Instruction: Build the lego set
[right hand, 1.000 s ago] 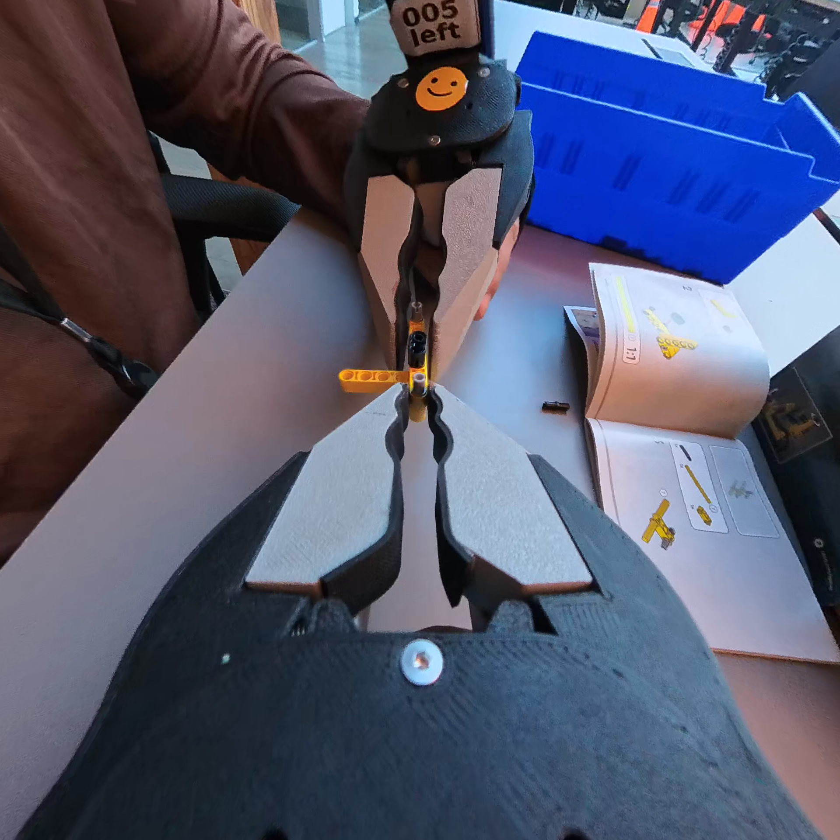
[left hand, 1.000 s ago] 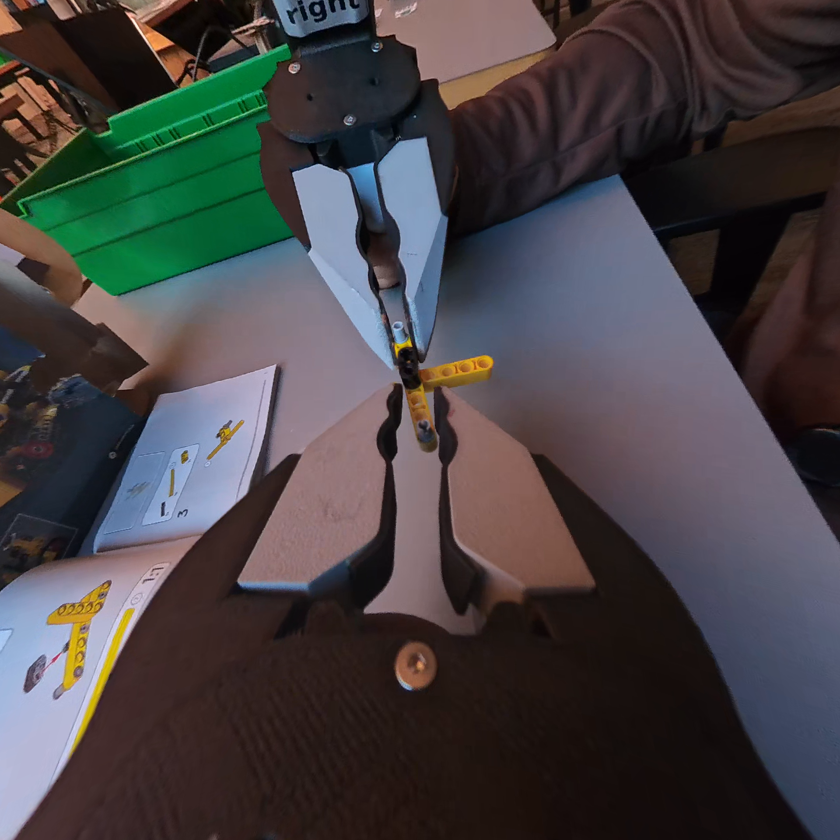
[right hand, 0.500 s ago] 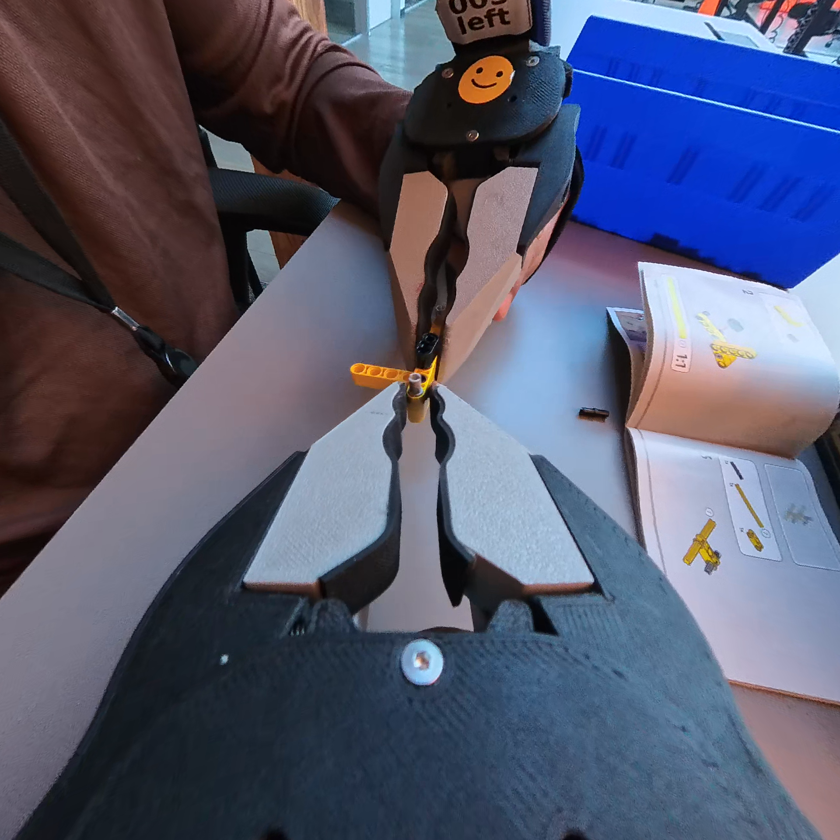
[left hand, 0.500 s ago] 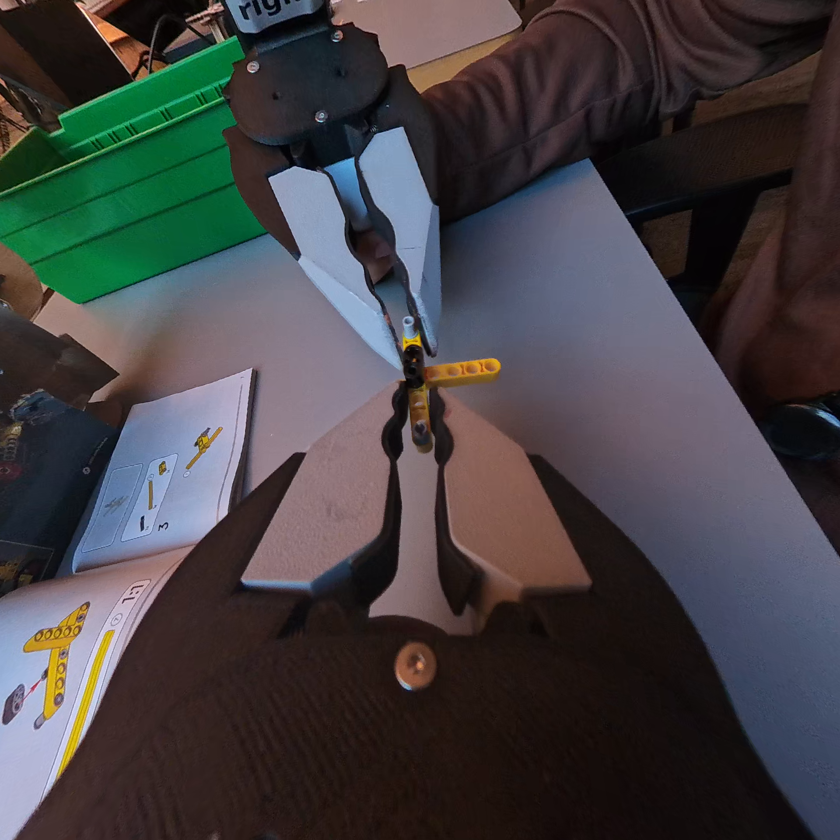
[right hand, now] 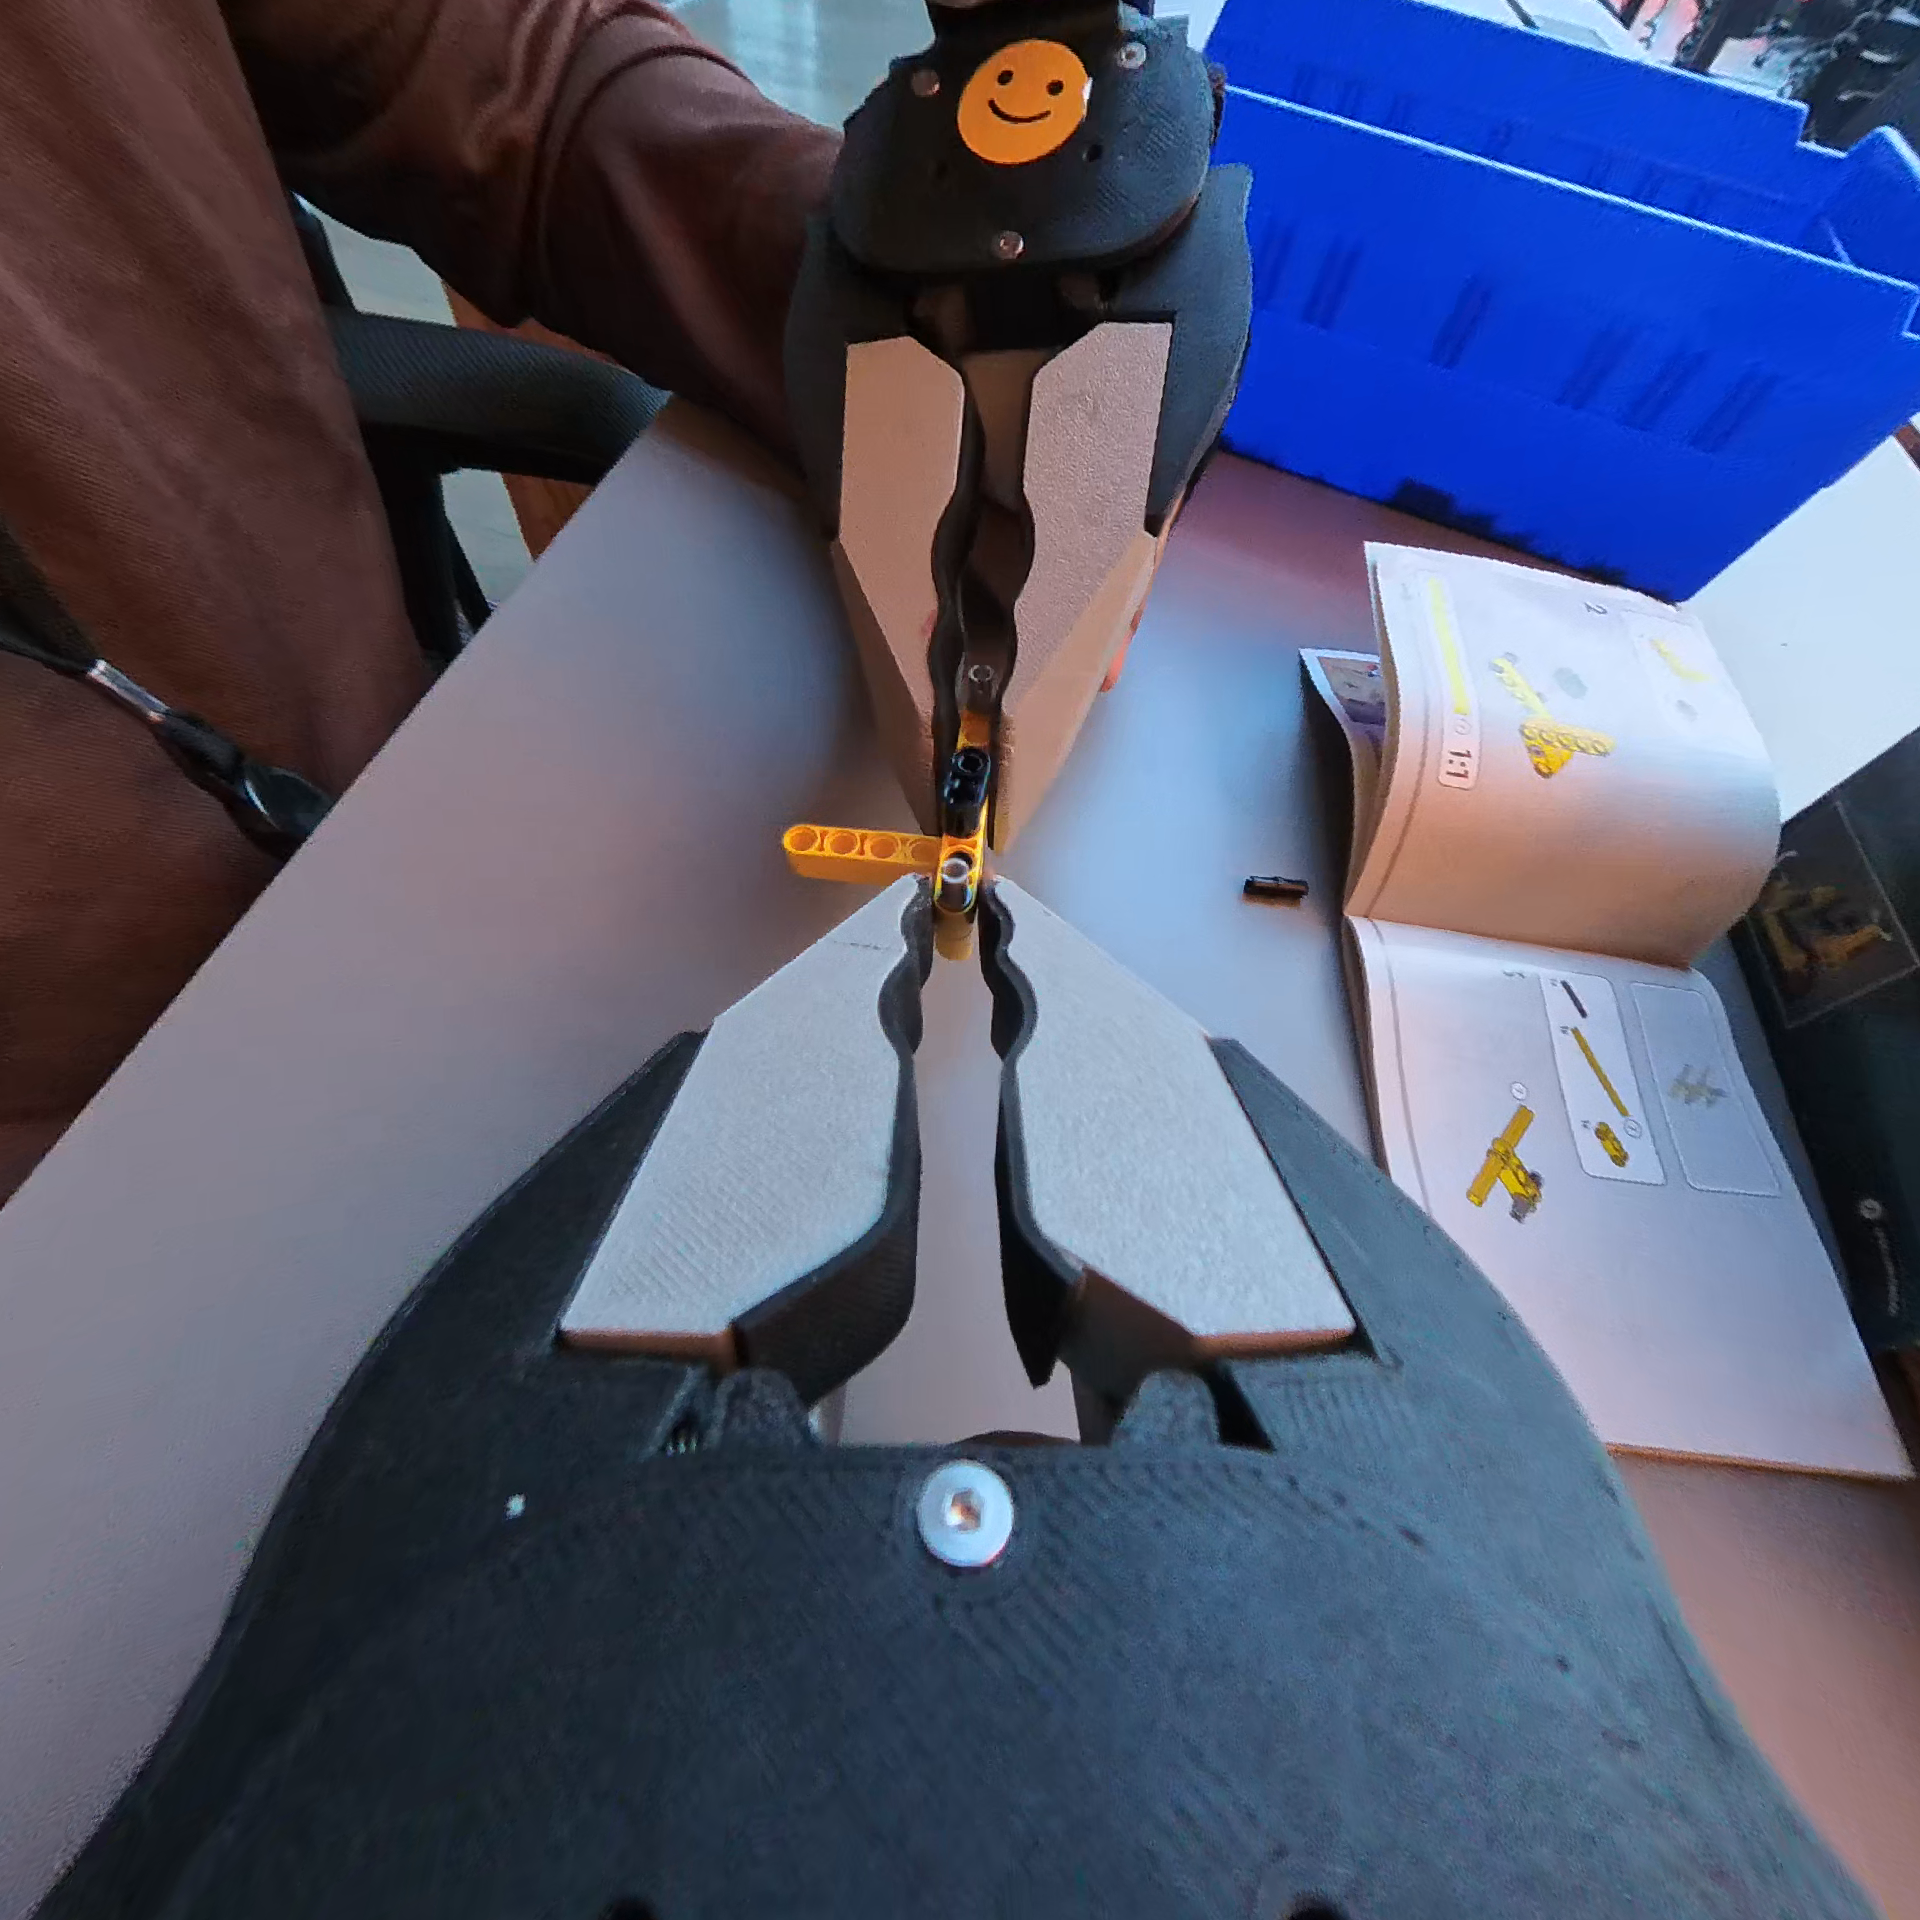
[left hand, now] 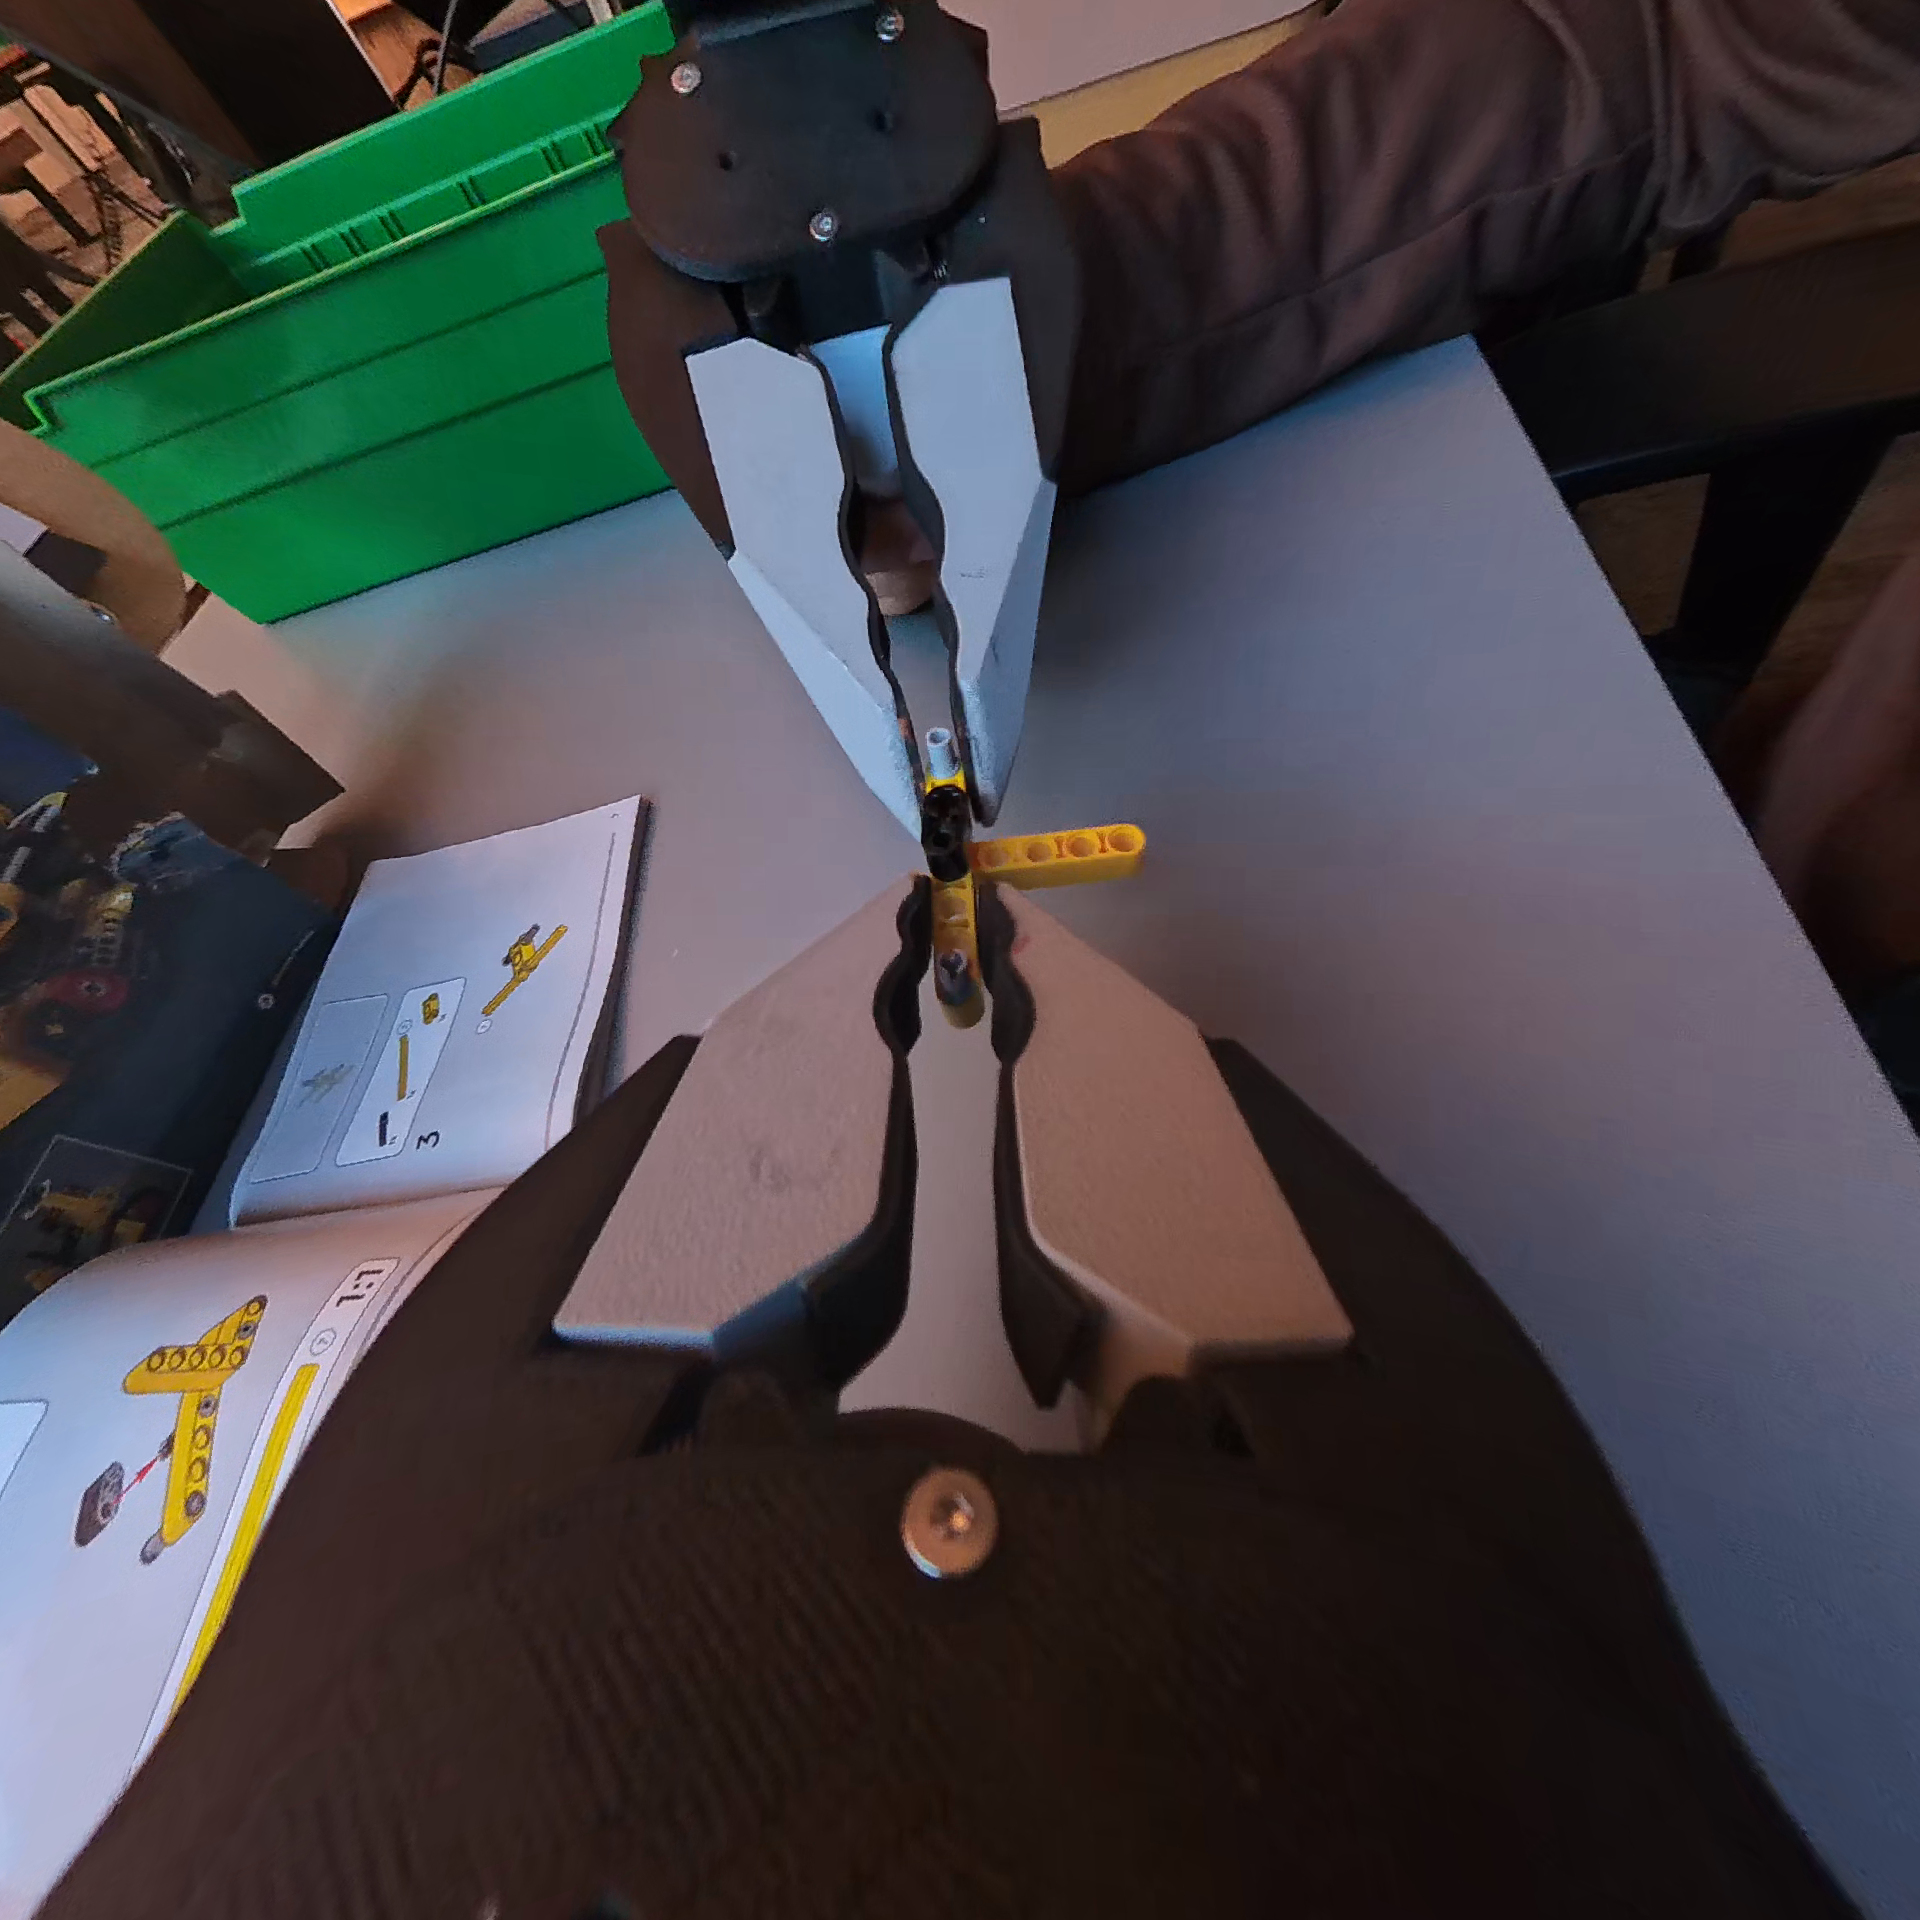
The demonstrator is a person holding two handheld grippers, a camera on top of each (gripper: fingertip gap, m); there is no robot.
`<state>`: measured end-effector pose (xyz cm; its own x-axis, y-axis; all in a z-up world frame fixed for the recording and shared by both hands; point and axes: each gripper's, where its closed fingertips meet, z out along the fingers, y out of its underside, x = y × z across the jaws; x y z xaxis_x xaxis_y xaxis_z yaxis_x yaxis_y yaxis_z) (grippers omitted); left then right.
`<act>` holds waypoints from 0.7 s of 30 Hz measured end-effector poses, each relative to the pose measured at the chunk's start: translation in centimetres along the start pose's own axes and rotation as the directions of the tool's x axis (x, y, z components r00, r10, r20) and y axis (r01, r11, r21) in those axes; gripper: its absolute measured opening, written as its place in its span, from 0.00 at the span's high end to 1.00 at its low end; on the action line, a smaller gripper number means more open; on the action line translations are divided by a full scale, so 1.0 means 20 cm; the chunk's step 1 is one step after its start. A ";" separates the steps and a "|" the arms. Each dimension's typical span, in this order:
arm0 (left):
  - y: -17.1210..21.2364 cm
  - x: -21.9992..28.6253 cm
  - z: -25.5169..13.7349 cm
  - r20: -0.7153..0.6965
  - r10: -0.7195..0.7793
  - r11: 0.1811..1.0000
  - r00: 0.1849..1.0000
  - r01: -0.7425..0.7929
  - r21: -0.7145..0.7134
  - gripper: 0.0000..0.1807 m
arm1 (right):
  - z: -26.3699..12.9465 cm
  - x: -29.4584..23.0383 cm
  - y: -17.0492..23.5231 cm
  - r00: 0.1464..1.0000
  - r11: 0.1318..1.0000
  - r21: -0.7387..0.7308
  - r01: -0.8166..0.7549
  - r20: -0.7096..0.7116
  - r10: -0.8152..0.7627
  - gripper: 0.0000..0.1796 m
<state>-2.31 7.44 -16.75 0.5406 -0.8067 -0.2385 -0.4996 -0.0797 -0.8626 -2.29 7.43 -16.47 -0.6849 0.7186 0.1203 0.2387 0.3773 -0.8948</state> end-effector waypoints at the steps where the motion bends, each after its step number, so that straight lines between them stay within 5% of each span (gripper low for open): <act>1: 0.00 0.00 0.00 0.006 0.001 1.000 1.000 -0.001 -0.003 0.97 | 0.00 0.00 0.00 1.000 1.000 -0.007 0.003 -0.008 -0.003 0.97; 14: 0.09 -0.33 -0.08 0.264 -0.283 0.958 0.922 0.287 0.026 0.85 | -0.12 0.31 0.13 0.949 0.990 -0.082 -0.111 -0.305 0.081 0.97; 21: 0.15 -0.41 -0.11 0.333 -0.356 0.929 0.873 0.370 0.021 0.86 | -0.10 0.32 0.25 0.944 0.961 -0.162 -0.226 -0.278 0.175 0.97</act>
<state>-9.76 12.47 -16.38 0.8750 -0.4815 -0.0498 -0.2496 -0.3606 -0.8987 -4.06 15.00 -19.23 -0.4133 0.9073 0.0769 0.4954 0.2949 -0.8171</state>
